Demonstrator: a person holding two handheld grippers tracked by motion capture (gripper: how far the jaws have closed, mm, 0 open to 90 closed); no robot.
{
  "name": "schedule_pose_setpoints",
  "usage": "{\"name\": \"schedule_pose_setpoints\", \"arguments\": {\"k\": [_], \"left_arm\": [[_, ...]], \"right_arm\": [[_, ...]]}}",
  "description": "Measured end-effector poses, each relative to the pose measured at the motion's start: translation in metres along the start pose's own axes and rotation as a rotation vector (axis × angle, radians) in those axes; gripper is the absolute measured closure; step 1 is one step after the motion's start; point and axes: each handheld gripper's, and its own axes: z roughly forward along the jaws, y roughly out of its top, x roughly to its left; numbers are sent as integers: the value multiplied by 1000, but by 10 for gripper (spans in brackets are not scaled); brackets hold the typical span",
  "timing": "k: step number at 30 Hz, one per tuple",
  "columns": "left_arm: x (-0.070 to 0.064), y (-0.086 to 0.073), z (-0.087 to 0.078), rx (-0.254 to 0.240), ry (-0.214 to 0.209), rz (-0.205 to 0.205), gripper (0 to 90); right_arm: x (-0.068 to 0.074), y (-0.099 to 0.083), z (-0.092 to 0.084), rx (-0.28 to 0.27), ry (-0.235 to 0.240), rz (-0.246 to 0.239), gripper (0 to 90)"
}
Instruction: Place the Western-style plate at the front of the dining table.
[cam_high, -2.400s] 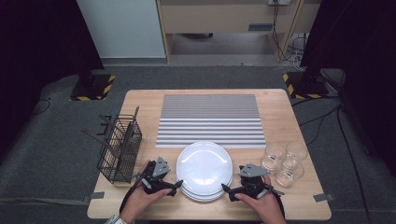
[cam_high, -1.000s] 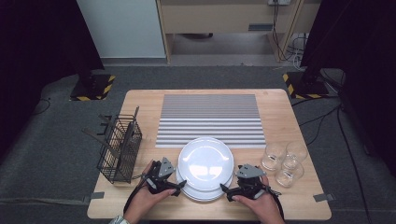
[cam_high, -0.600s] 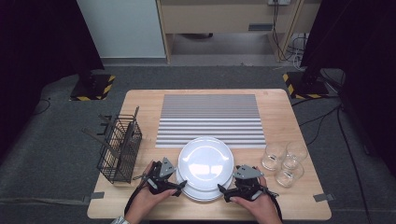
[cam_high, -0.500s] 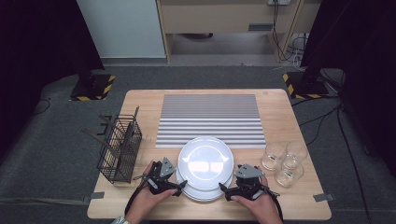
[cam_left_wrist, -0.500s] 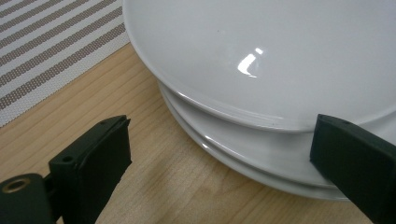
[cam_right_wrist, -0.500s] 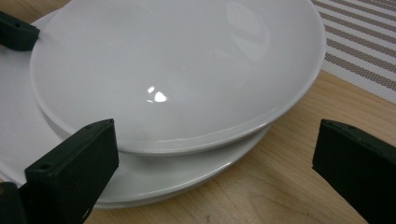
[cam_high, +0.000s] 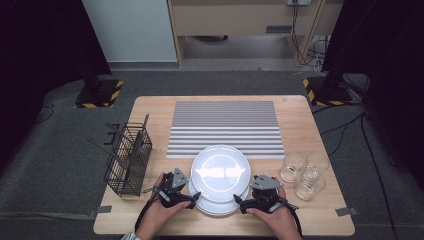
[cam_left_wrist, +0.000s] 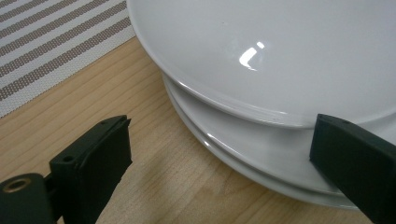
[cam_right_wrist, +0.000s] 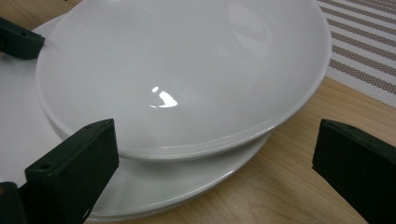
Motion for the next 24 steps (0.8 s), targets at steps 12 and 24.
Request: {"name": "schedule_pose_setpoints", "arguments": {"k": [12, 24], "left_arm": [[-2, 2, 3, -1, 27, 14, 42], [-4, 3, 5, -1, 27, 15, 47]], "right_arm": [[0, 1, 2, -6, -12, -5, 14], [-8, 1, 3, -5, -30, 9, 12]]}}
